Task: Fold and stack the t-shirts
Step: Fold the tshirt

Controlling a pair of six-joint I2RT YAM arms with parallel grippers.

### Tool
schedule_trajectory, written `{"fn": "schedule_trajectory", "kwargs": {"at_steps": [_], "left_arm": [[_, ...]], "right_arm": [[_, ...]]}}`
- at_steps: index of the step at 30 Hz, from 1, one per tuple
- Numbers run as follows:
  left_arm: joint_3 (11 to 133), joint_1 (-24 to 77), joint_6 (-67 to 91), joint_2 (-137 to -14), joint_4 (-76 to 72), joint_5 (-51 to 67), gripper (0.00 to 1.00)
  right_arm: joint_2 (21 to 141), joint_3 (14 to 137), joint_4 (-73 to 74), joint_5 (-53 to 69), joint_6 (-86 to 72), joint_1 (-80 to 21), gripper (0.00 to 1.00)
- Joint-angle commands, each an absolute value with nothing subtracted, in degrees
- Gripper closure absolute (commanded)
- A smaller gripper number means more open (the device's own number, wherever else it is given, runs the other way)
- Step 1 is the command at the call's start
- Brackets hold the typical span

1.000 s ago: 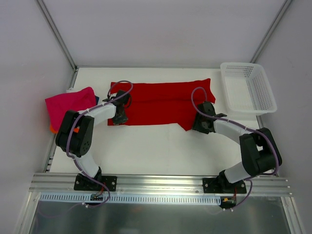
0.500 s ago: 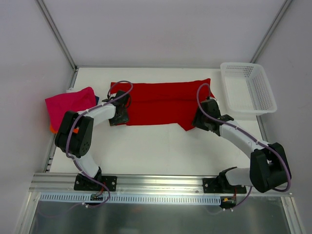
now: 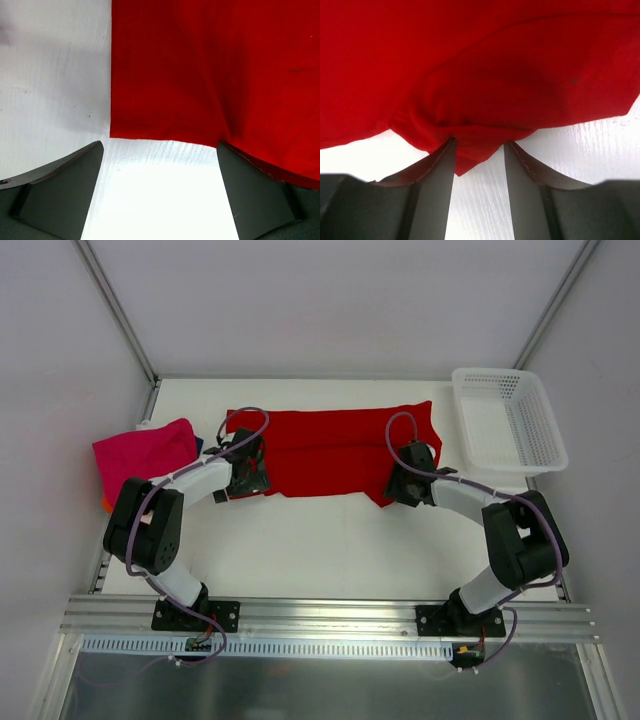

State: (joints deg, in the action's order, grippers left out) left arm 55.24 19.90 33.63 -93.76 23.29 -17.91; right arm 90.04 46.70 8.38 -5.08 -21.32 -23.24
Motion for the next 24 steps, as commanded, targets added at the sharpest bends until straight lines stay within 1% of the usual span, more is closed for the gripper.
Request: {"fn": "schedule_trajectory", "kwargs": {"at_steps": [1, 3, 4, 5, 7, 10, 11, 18, 20, 24], "left_arm": [[54.05, 20.3, 33.05, -90.27, 23.99, -18.98, 0.01], [53.61, 20.3, 33.05, -89.13, 24.34, -19.6, 0.01], [53.61, 20.22, 33.05, -88.86, 24.26, -19.77, 0.01], [53.7, 20.21, 32.87, -88.51, 24.43, -19.95, 0.01], [53.88, 20.3, 32.61, -88.16, 24.61, -20.39, 0.01], [53.88, 20.22, 32.34, -87.19, 24.87, -21.0, 0.01], [53.79, 20.3, 32.26, -86.67, 24.87, -21.09, 0.01], [54.4, 20.3, 32.17, -86.74, 24.96, -20.92, 0.01], [54.75, 20.21, 32.25, -87.71, 24.87, -20.22, 0.01], [54.67, 20.22, 32.7, -88.94, 24.79, -19.34, 0.01]], "right_arm": [[92.54, 47.2, 6.86, -4.66, -22.41, -23.64, 0.54], [92.9, 46.85, 6.33, -4.66, -22.41, -23.64, 0.6], [93.16, 46.67, 6.24, -4.66, -22.41, -23.64, 0.67], [93.34, 46.67, 6.24, -4.57, -22.33, -23.64, 0.83], [93.34, 47.02, 6.24, -3.96, -21.97, -23.56, 0.99], [91.24, 47.81, 8.69, -4.04, -21.19, -23.99, 0.99], [88.71, 48.16, 9.83, -4.91, -20.83, -24.6, 0.99], [76.66, 56.41, 28.26, -12.56, -16.79, -26.54, 0.99], [75.15, 59.32, 32.67, -14.06, -15.91, -26.98, 0.93], [72.95, 60.56, 35.42, -16.34, -14.85, -27.16, 0.86]]}}
